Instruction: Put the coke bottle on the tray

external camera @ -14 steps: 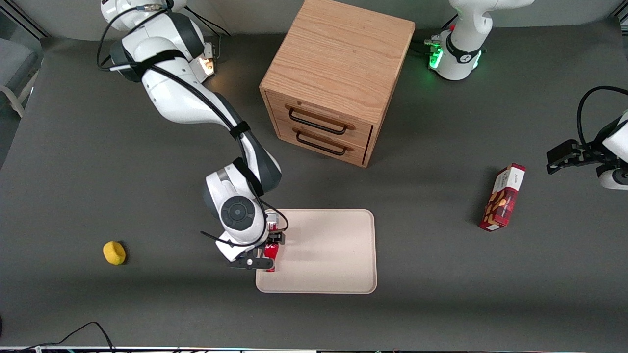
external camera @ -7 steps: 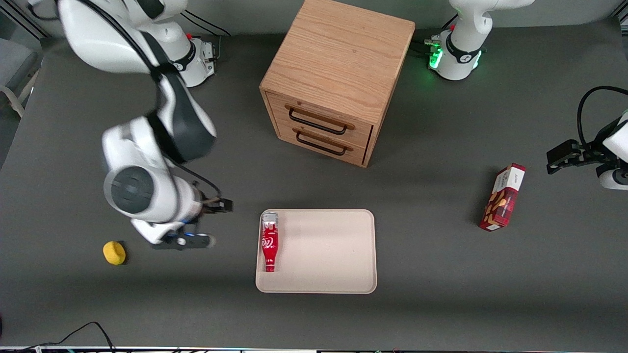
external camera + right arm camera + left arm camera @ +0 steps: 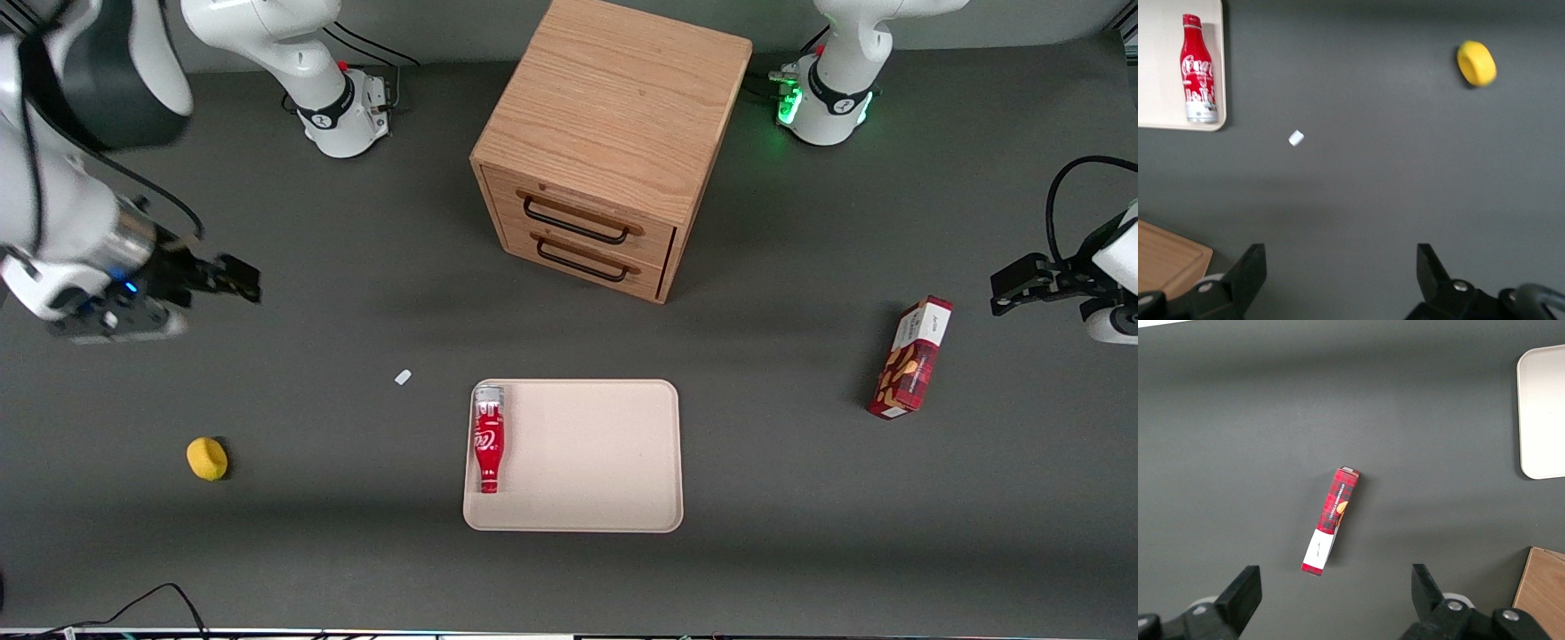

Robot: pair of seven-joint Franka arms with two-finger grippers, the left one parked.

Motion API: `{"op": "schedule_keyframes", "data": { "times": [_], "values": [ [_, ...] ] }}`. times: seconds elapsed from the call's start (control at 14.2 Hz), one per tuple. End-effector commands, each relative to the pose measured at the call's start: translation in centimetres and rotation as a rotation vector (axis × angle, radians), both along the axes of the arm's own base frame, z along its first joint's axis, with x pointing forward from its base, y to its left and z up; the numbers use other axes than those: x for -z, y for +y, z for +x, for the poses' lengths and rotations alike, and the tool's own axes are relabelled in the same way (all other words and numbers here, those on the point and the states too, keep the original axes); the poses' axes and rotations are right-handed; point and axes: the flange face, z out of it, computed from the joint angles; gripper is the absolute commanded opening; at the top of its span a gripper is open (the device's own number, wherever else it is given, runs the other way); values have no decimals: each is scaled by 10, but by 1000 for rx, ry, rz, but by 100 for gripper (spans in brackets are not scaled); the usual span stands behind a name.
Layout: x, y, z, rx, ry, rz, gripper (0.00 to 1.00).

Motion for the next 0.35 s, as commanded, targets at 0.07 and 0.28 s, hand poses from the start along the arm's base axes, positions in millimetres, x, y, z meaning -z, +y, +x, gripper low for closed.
{"op": "schedule_keyframes", "data": {
  "times": [0.07, 0.28],
  "values": [
    [-11, -9, -30, 12, -16, 34, 100],
    [-12, -19, -28, 32, -19, 32, 100]
  ]
}}
